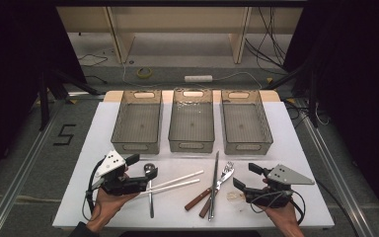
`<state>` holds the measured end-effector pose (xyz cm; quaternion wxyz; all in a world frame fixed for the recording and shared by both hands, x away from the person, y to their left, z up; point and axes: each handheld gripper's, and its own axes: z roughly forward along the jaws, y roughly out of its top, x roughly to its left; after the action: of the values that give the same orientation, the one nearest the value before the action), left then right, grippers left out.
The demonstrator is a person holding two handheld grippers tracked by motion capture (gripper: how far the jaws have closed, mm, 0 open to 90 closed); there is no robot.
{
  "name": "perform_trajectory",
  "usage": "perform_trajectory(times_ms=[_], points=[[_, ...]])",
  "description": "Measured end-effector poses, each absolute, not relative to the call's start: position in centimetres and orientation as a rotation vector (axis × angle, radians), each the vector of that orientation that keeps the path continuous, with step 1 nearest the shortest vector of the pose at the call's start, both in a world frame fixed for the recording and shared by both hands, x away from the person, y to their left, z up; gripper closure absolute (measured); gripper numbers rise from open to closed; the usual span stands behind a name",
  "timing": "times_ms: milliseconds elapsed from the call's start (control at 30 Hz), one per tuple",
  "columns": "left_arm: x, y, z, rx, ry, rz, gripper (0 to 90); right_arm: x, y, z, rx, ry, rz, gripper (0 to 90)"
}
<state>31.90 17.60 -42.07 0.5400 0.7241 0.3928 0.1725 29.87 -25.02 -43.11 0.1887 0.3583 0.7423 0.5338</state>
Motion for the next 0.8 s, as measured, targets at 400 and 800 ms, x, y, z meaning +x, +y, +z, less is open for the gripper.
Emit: perform_trajectory(times_ms=[400,800], points=[[32.11,17.43,-42.1,1.752,0.93,0.412,16.7,29.89,-25.08,-43.08,1.012,2.074,1.509,24.9],[32.37,17.22,-41.9,1.765,0.935,0.394,16.7,29.91,-25.1,-43.09,1.011,2.073,1.506,25.1]])
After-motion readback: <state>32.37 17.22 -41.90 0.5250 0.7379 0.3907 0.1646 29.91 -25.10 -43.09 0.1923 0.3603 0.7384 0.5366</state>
